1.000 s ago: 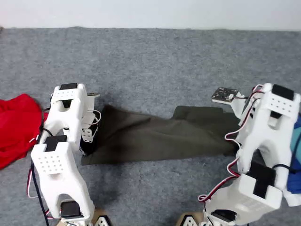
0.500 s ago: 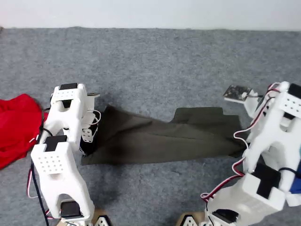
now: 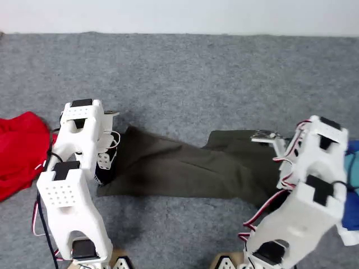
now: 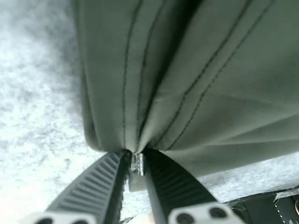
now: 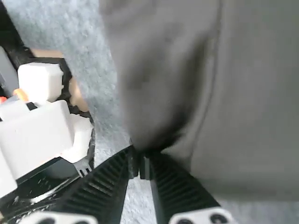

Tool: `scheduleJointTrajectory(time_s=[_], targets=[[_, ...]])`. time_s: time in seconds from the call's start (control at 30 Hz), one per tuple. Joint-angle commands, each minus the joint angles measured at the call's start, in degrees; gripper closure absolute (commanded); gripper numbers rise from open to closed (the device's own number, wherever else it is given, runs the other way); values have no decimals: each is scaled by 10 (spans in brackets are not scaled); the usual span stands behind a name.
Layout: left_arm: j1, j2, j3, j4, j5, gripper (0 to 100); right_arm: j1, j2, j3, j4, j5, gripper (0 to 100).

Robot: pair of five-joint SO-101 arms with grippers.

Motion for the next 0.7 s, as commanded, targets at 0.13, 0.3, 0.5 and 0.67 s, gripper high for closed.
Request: scheduleJointTrajectory(time_s=[0.13,0.3,0.5,0.67], targets=[[-16,-5,8,15,-4,988,-6,0,-180,29,-118,823],[-16,-10,6,6,-4,987,4,-45,-198,29,-116,714],[-11,-9,5,11,-4,986,2,-91,-199,28,-116,714],[-20,-11,0,18,-6,986,-23,-84,-201,24,-117,714]])
